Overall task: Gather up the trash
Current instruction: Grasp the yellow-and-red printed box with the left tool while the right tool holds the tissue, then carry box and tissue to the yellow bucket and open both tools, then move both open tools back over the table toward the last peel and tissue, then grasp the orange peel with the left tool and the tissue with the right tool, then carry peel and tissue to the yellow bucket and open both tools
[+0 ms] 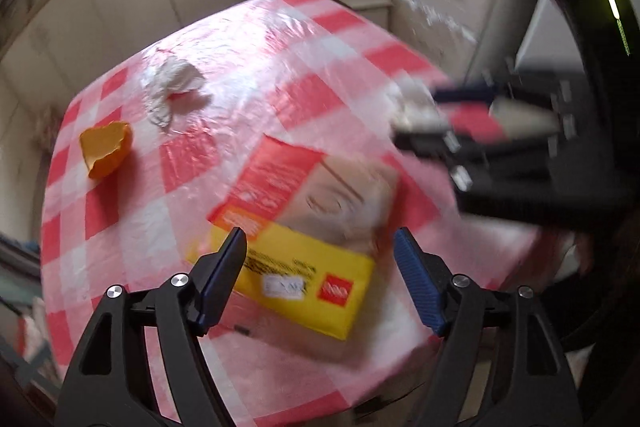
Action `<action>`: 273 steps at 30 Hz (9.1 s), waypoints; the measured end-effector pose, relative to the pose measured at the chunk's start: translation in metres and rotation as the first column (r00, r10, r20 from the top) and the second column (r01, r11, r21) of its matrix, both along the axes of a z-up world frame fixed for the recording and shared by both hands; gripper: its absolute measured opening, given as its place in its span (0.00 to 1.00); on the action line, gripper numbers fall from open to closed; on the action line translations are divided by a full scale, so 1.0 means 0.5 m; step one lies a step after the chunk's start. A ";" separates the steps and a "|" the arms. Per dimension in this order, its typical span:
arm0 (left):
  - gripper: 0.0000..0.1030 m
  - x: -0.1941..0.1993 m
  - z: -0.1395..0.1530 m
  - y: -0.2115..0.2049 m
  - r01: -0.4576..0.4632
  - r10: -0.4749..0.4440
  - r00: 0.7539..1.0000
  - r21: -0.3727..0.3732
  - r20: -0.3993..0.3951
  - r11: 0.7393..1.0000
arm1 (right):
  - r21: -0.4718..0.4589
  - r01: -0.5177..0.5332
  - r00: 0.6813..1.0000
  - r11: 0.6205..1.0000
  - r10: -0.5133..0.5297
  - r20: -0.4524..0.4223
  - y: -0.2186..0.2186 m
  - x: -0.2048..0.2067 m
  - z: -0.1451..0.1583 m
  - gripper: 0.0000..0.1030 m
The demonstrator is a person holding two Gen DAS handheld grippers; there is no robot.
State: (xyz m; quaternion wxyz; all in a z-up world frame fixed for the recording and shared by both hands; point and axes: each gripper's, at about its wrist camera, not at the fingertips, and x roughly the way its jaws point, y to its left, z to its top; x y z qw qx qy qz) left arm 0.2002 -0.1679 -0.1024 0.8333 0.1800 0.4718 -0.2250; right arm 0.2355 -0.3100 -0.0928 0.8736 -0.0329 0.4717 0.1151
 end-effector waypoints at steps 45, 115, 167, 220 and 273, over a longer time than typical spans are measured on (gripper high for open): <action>0.50 0.121 -0.034 0.092 -0.344 0.326 0.936 -0.155 -0.133 0.926 | 0.018 -0.189 0.982 0.982 0.189 0.018 0.091 -0.043 -0.016 0.23; 0.60 0.009 0.105 -0.203 -0.162 0.160 0.986 -0.392 -0.039 0.906 | -0.107 0.403 0.908 0.909 -0.383 0.171 -0.240 -0.195 0.046 0.72; 0.88 0.021 0.214 0.192 -0.401 0.465 0.877 -0.343 0.126 0.849 | -0.112 0.173 0.959 0.979 -0.142 0.244 0.136 -0.151 0.068 0.80; 0.90 0.229 0.085 0.500 -0.612 0.595 0.786 -0.353 -0.169 0.708 | -0.055 -0.006 0.986 0.998 0.016 0.168 0.252 0.108 0.077 0.80; 0.03 0.256 0.121 0.186 -0.278 0.269 0.960 -0.442 -0.084 0.853 | 0.027 0.006 0.998 1.000 -0.008 0.054 -0.018 0.062 0.069 0.06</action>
